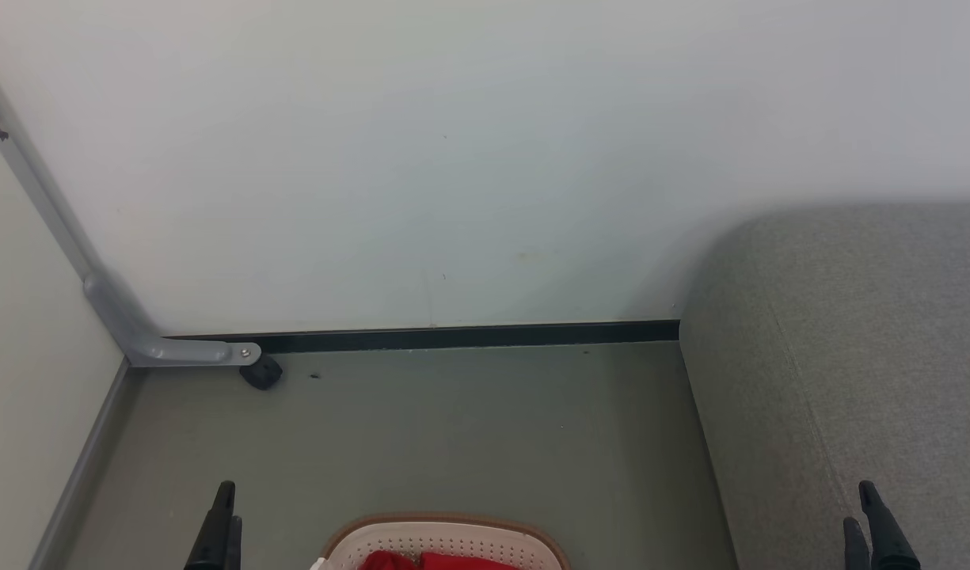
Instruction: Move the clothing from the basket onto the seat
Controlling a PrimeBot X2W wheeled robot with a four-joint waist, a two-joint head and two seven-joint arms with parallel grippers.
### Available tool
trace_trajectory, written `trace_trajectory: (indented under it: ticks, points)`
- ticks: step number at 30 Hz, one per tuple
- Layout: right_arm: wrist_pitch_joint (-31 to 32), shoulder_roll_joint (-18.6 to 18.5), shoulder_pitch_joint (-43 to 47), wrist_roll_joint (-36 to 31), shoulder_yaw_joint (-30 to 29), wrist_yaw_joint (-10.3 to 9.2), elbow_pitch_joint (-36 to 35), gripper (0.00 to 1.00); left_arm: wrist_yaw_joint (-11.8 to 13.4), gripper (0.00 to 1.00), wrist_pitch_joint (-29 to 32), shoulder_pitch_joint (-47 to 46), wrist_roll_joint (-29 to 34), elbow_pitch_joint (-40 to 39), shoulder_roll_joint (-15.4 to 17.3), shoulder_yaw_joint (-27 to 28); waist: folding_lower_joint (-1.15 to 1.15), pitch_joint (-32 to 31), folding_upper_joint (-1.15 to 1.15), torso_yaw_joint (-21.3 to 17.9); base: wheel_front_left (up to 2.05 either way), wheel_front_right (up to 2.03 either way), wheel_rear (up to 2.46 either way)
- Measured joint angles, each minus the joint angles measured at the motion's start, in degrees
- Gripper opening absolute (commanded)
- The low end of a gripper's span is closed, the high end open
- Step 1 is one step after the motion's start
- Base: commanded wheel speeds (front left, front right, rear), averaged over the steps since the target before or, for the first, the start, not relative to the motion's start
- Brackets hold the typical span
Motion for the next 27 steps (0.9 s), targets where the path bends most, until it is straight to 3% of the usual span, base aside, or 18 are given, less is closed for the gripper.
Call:
trace_trajectory:
  ticks: [15, 27]
  points:
    - [-3.3, -1.4, -0.3, -7.4, 2.7, 0.00, -0.3, 1.00, 0.0, 1.00, -3.2, -0.9, 4.4, 0.0, 0.2, -2.1, 0.00, 0.0, 0.00, 0.1, 0.00, 0.00, 0.00]
    - [-6.4, -4.8, -1.5, -19.9, 7.0, -1.53, -0.7, 1.00, 1.5, 1.00, -5.7, -2.3, 15.6, -0.1, 0.3, -2.1, 0.00, -0.1, 0.00, 0.2, 0.00, 0.00, 0.00]
